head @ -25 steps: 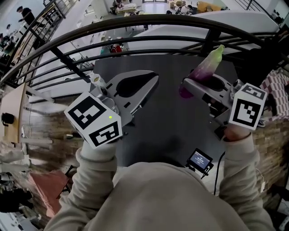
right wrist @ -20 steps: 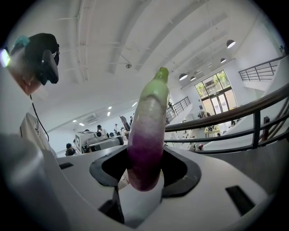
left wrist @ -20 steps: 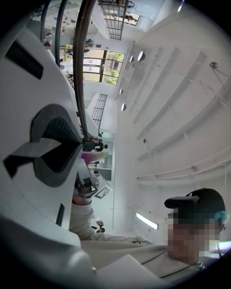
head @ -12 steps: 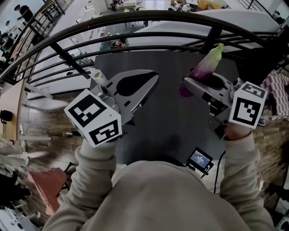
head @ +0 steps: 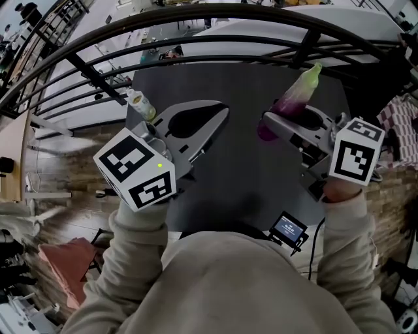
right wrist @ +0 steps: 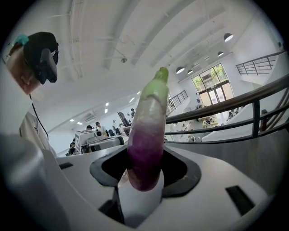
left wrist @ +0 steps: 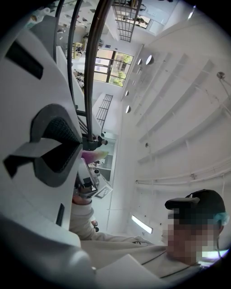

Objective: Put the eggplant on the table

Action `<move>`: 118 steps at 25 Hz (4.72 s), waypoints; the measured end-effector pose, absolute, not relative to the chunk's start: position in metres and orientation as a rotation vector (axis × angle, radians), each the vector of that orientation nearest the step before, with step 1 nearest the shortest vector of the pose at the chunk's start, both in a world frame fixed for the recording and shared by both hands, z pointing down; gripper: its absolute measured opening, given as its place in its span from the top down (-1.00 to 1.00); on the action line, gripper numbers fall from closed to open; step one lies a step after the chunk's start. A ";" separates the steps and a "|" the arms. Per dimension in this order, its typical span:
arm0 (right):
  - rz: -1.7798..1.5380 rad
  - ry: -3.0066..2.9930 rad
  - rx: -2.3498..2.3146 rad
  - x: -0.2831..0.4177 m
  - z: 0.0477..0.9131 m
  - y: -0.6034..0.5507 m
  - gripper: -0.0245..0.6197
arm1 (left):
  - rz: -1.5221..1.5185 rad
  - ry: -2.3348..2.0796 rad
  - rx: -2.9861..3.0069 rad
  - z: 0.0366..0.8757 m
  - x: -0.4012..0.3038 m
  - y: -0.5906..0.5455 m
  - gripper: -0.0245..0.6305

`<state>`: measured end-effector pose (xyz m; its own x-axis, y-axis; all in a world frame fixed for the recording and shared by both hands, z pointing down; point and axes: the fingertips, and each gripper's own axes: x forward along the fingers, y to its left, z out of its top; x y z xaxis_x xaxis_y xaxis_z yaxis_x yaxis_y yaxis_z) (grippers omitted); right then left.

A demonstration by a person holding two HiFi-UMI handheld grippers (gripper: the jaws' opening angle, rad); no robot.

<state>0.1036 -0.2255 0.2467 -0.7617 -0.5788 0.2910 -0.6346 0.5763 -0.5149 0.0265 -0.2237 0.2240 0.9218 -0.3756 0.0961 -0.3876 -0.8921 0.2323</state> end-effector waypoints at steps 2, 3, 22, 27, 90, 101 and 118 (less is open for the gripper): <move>0.956 -2.699 1.045 0.105 0.251 -0.226 0.23 | 0.075 -0.568 2.822 0.229 0.028 -0.224 0.91; 0.963 -2.694 1.046 0.106 0.253 -0.226 0.23 | 0.076 -0.567 2.816 0.232 0.029 -0.224 0.91; 1.129 -2.574 1.062 0.110 0.318 -0.222 0.23 | 0.122 -0.551 2.674 0.298 0.024 -0.230 0.91; 1.156 -2.547 1.061 0.111 0.332 -0.223 0.23 | 0.132 -0.555 2.644 0.315 0.024 -0.231 0.91; 1.497 -1.678 0.920 0.125 0.670 -0.116 0.23 | 0.274 -0.575 2.389 0.547 -0.011 -0.145 0.91; 1.480 -1.617 0.920 0.134 0.681 -0.108 0.23 | 0.285 -0.593 2.369 0.552 -0.017 -0.145 0.91; 1.425 -1.627 0.991 0.141 0.676 -0.109 0.08 | 0.286 -0.629 2.347 0.552 -0.042 -0.143 0.91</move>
<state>0.1414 -0.1088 0.6756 -0.4244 -0.0773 0.9022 -0.9045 0.0830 -0.4184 -0.0421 -0.1430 0.5518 0.8590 -0.3609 0.3632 -0.5109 -0.6511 0.5614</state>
